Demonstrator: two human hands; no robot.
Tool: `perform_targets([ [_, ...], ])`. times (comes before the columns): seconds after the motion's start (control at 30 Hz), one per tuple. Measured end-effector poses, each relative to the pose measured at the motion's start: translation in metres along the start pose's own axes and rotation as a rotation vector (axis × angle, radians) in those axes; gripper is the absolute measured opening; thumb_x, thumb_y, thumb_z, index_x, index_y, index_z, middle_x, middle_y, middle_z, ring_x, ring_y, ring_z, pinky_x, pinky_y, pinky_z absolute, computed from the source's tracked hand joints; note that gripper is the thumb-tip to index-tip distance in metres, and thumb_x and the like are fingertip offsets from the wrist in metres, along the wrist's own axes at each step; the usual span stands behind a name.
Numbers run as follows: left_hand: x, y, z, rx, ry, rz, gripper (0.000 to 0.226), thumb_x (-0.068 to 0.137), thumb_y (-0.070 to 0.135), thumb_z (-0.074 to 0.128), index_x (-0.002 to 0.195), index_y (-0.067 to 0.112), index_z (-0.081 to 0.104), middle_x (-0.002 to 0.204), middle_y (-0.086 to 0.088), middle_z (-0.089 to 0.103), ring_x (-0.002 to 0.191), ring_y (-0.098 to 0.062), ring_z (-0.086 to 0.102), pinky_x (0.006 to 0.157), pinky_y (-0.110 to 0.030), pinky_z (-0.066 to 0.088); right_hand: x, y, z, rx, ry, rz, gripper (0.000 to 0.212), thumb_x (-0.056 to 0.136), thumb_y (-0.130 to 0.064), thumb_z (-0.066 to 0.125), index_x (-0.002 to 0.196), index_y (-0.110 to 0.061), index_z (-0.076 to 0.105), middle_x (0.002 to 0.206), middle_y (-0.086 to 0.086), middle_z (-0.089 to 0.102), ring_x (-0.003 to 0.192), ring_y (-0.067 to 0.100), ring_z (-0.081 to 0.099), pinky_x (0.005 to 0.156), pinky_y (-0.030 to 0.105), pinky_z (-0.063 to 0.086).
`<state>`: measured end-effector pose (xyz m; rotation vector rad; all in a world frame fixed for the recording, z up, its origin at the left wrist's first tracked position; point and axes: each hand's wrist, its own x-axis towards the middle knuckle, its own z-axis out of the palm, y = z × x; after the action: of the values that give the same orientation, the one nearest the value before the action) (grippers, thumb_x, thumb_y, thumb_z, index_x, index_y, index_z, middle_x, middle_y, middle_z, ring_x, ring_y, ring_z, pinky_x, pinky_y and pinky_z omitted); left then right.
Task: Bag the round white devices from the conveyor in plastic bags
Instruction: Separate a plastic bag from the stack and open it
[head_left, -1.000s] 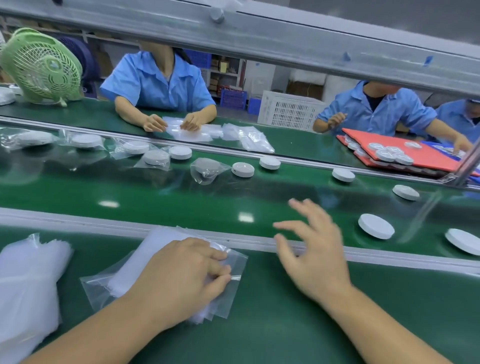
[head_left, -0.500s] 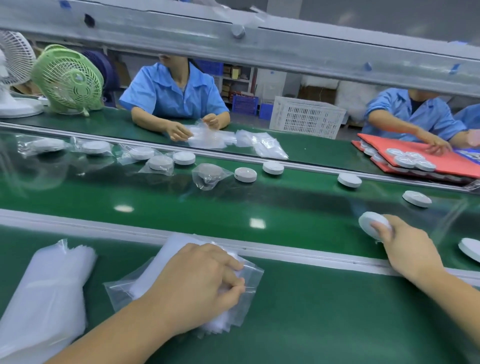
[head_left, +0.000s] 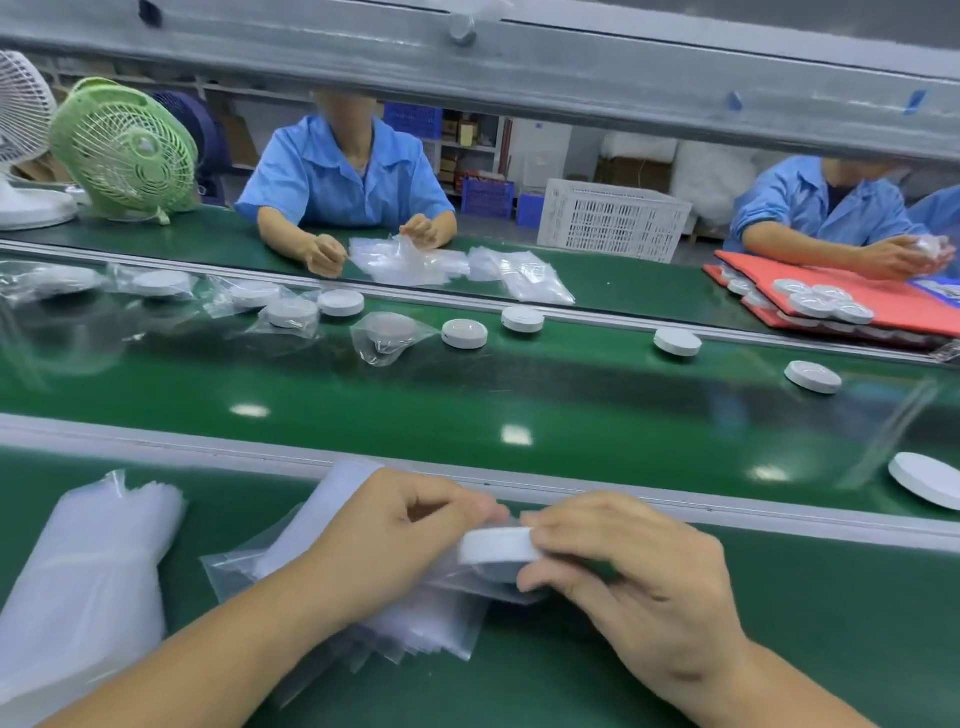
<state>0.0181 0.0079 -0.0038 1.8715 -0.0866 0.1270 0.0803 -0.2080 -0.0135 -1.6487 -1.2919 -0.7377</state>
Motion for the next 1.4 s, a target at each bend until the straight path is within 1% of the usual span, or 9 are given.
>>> perform_targets([
  [0.13, -0.008, 0.015, 0.004, -0.17, -0.234, 0.092, 0.044, 0.073, 0.043, 0.086, 0.114, 0.033, 0.074, 0.111, 0.008, 0.075, 0.102, -0.007, 0.07, 0.084, -0.019, 0.052, 0.007, -0.012, 0.007, 0.212, 0.192, 0.389, 0.026, 0.081, -0.056, 0.079, 0.086, -0.031, 0.08, 0.097, -0.017, 0.077, 0.103, 0.014, 0.072, 0.086, 0.028, 0.056],
  [0.23, -0.009, 0.013, 0.023, -0.015, 0.075, 0.224, 0.032, 0.084, 0.024, 0.079, 0.109, 0.042, 0.07, 0.108, 0.015, 0.074, 0.103, -0.006, 0.069, 0.086, -0.016, 0.052, 0.009, -0.011, 0.005, 0.359, -0.019, 0.623, 0.036, 0.076, -0.075, 0.072, 0.084, -0.041, 0.082, 0.13, -0.027, 0.066, 0.138, 0.006, 0.05, 0.103, 0.033, 0.046],
  [0.37, -0.009, 0.005, 0.029, -0.02, 0.347, 0.262, 0.032, 0.094, 0.01, 0.069, 0.102, 0.041, 0.07, 0.103, 0.015, 0.074, 0.103, -0.008, 0.069, 0.085, -0.016, 0.052, 0.015, -0.009, 0.014, 0.282, -0.256, 0.683, 0.027, 0.079, -0.054, 0.078, 0.105, -0.05, 0.074, 0.109, -0.02, 0.074, 0.079, 0.004, 0.068, 0.071, 0.018, 0.053],
  [0.47, -0.004, 0.006, 0.018, 0.058, 0.383, 0.243, 0.026, 0.095, 0.044, 0.064, 0.119, 0.05, 0.057, 0.12, 0.025, 0.065, 0.117, 0.002, 0.059, 0.083, -0.012, 0.049, 0.036, 0.016, 0.021, 0.11, -0.217, 0.639, 0.017, 0.086, -0.025, 0.082, 0.086, -0.042, 0.078, 0.082, -0.021, 0.074, 0.067, 0.0, 0.063, 0.063, 0.008, 0.044],
  [0.6, 0.0, -0.002, -0.016, 0.804, 0.222, 0.053, 0.068, 0.08, 0.088, 0.023, 0.142, 0.061, 0.02, 0.151, 0.03, 0.025, 0.147, -0.002, 0.01, 0.12, -0.04, 0.023, 0.08, 0.082, 0.021, 0.098, -0.035, 0.751, 0.018, 0.085, -0.017, 0.082, 0.08, -0.034, 0.079, 0.082, -0.018, 0.077, 0.076, -0.001, 0.07, 0.072, 0.012, 0.053],
  [0.73, 0.001, -0.024, -0.019, 1.197, -0.072, -0.237, 0.081, 0.063, 0.101, -0.001, 0.138, 0.073, -0.016, 0.165, 0.008, -0.021, 0.146, -0.028, -0.036, 0.113, -0.064, -0.022, 0.128, 0.158, 0.025, -0.159, 0.136, 0.731, 0.02, 0.091, -0.014, 0.074, 0.081, -0.032, 0.073, 0.082, -0.015, 0.075, 0.084, 0.012, 0.072, 0.079, 0.026, 0.054],
  [0.93, 0.006, -0.042, -0.021, 1.163, -0.09, -0.276, 0.083, 0.058, 0.1, -0.01, 0.134, 0.072, -0.025, 0.161, 0.008, -0.031, 0.147, -0.023, -0.032, 0.113, -0.063, -0.022, 0.137, 0.219, 0.062, -0.462, -0.463, 0.966, 0.029, 0.107, -0.022, 0.051, 0.129, -0.027, 0.069, 0.131, -0.001, 0.069, 0.093, 0.016, 0.069, 0.069, 0.026, 0.052],
  [1.23, 0.004, -0.046, -0.016, 1.166, -0.091, -0.263, 0.081, 0.063, 0.099, -0.009, 0.136, 0.068, -0.027, 0.16, 0.006, -0.033, 0.145, -0.022, -0.036, 0.113, -0.062, -0.022, 0.06, 0.1, 0.06, -0.217, -0.677, 0.608, 0.038, 0.095, -0.063, 0.053, 0.13, -0.048, 0.062, 0.155, -0.02, 0.044, 0.152, 0.004, 0.023, 0.123, 0.03, 0.022],
  [1.4, 0.002, -0.043, -0.018, 1.167, -0.127, -0.272, 0.085, 0.062, 0.1, -0.01, 0.139, 0.065, -0.027, 0.162, 0.004, -0.03, 0.147, -0.024, -0.034, 0.114, -0.061, -0.02, 0.001, 0.034, 0.026, -0.32, -0.776, 0.464, 0.062, 0.088, -0.088, 0.024, 0.141, -0.061, 0.042, 0.163, -0.034, 0.011, 0.151, -0.009, -0.014, 0.123, 0.024, 0.002],
])
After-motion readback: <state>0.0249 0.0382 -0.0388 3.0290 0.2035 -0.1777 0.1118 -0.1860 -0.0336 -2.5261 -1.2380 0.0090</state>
